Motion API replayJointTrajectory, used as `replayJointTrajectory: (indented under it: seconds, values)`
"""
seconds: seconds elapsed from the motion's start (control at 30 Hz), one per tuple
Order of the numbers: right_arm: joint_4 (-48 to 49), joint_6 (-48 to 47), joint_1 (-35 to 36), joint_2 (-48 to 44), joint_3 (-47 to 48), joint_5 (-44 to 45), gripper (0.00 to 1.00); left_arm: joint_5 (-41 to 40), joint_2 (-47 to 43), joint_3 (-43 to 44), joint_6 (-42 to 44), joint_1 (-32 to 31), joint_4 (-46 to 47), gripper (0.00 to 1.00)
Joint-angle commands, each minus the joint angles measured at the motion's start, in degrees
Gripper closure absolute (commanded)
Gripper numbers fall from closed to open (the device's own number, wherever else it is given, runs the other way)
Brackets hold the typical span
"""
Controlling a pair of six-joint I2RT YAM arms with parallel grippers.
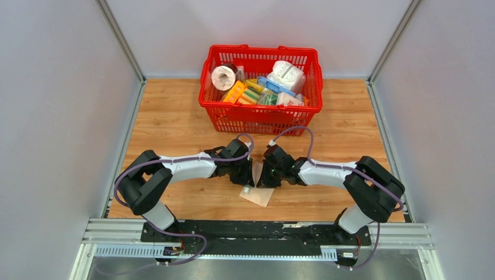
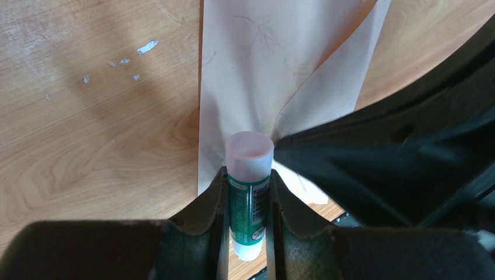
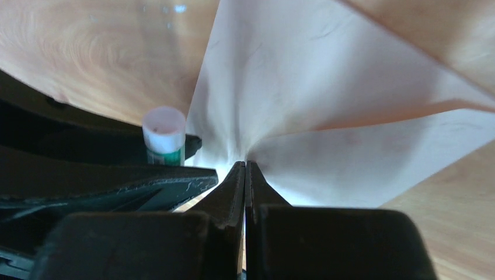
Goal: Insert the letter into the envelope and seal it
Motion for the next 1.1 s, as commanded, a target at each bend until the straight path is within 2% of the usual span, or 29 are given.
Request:
replayJointTrajectory:
  seconds: [0.0,0.3,0.47,0.7,1.07]
  values:
    - [-1.6,-1.2,2.0,1.3,1.5,-0.9,1.00,-2.1,1.7,-0.6,-0.5,-0.5,-2.7,1.00]
    - [-1.6,-1.1,1.9,-0.3,-1.1,0.1,1.00,-2.8,1.9,-0.4,-0.6,-0.5,-3.0,1.00]
    - [1.4,-0.5,-1.1,-1.4,-2.8,-3.1,1.00,-2.8,1.8,-0.4,-0.5,-0.5,-3.1,1.00]
    - [0.0,-3.0,-1.6,-3.8,0.3,-4.1,1.00,-2.9,2.0,-0.3,-0.5,-0.5,-3.1,1.00]
    - [0.2,-3.5,-2.0,-0.8,-0.6,-5.7,1.00,-2.8,2.4,0.0,-0.5,-0.5,-3.1,1.00]
